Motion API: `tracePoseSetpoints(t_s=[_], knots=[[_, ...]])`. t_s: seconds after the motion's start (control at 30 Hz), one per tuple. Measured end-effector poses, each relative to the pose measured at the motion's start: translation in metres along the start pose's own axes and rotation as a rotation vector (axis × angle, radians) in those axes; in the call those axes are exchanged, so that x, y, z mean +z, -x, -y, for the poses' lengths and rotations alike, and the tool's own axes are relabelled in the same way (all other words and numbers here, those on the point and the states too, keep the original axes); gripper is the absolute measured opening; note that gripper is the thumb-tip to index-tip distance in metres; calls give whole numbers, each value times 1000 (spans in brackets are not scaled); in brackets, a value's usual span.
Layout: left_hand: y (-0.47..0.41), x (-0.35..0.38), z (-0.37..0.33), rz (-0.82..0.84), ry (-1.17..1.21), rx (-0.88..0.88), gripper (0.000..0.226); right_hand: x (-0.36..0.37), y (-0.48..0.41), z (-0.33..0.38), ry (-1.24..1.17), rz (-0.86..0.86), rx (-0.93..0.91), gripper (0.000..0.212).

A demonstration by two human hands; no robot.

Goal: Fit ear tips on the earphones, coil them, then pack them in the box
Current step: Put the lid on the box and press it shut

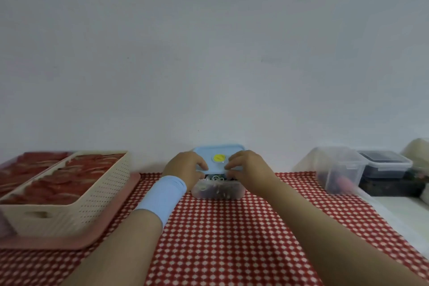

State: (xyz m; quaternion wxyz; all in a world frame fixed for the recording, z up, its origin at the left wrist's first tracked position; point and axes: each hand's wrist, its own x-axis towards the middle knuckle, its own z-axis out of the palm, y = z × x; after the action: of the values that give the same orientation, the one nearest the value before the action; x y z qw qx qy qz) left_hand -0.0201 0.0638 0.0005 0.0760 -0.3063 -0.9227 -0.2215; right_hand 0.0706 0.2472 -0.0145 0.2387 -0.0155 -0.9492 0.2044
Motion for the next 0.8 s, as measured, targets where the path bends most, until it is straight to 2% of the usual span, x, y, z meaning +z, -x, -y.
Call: tracePoseSetpoints(t_s=[0.17,0.3,0.37,0.47,0.63,0.8], knots=[[0,12,12,87,71,4,7,10,0,-7,12,126,88,15],[-9,19,17,-23,212,-51,14,10,-5,-15,-103,-51,231,14],[-12,22,19,-30,229,-132,30,12,-7,-22,-125,-87,342,26],[-14,26,22,26,246,-233,43,18,-10,-29,-175,37,507,46],[-14,24,20,-23,248,-267,36,17,-11,-33,-257,19,556,45],[-16,28,16,10,177,-229,31,15,-11,-33,-187,45,529,39]])
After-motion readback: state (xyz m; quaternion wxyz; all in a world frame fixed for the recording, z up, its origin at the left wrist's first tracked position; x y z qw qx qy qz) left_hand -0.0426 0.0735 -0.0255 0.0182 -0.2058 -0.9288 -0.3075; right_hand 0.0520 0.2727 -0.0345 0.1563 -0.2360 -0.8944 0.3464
